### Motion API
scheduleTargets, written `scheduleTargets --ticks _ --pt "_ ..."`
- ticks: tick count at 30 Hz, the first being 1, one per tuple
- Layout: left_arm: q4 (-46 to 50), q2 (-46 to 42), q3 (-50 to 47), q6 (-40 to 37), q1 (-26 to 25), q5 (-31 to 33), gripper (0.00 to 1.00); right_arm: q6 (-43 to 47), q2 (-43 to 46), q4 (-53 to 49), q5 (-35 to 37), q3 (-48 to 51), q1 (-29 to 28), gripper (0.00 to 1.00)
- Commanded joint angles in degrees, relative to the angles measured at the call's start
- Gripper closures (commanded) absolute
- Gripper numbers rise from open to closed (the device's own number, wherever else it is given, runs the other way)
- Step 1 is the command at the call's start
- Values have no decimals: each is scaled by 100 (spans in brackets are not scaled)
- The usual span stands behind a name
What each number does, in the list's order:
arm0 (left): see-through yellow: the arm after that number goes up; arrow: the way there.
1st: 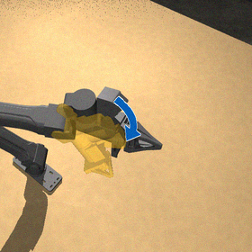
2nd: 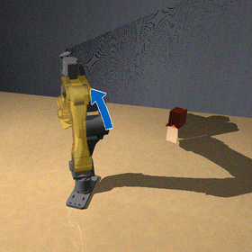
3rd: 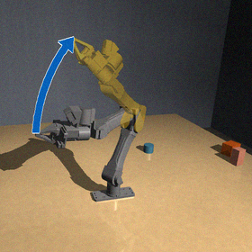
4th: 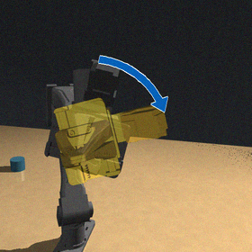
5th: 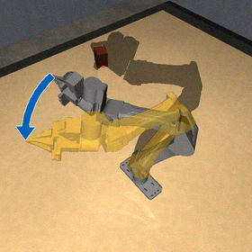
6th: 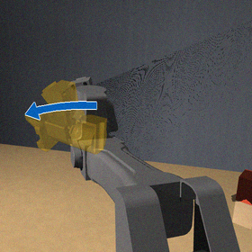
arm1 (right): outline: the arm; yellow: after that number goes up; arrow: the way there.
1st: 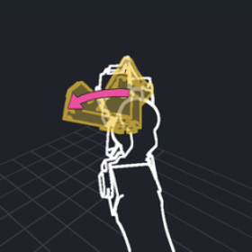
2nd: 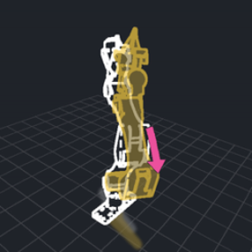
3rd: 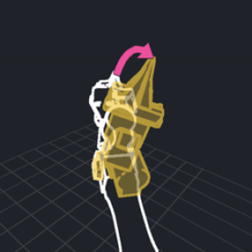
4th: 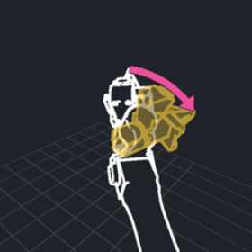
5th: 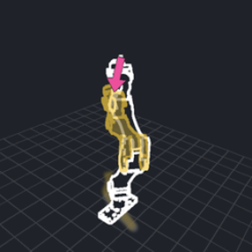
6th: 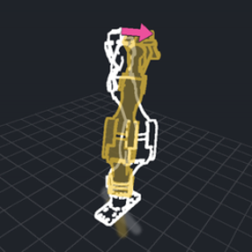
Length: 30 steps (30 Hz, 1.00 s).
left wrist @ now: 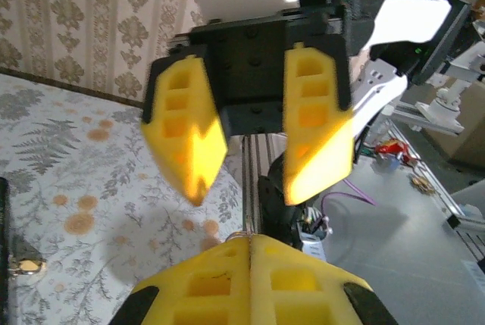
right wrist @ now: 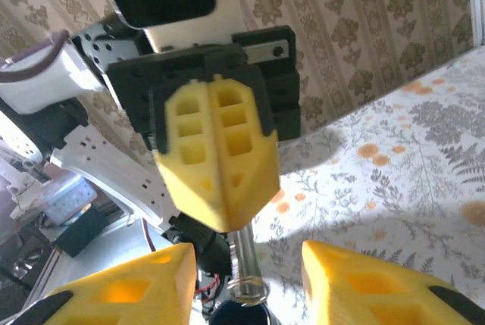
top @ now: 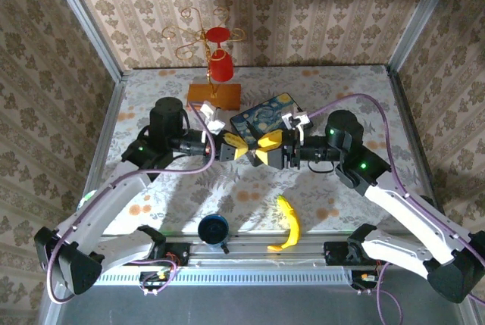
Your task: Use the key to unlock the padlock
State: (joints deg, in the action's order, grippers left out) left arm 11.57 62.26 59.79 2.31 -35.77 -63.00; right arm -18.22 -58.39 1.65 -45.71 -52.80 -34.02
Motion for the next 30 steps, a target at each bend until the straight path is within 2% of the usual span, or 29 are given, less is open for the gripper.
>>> scheduleTargets --ticks 1,8,18,30 --pt "526 23 206 -403 -96 -29 100 125 -139 -165 -289 -220 -17 60" --pt "592 40 190 -478 -123 73 100 143 -269 -215 -499 -268 -52 69" --pt "496 102 173 -442 -106 107 100 246 -295 -416 -589 -240 -96 69" --pt "398 59 138 -398 -101 113 100 302 -330 -508 -435 -153 -114 77"
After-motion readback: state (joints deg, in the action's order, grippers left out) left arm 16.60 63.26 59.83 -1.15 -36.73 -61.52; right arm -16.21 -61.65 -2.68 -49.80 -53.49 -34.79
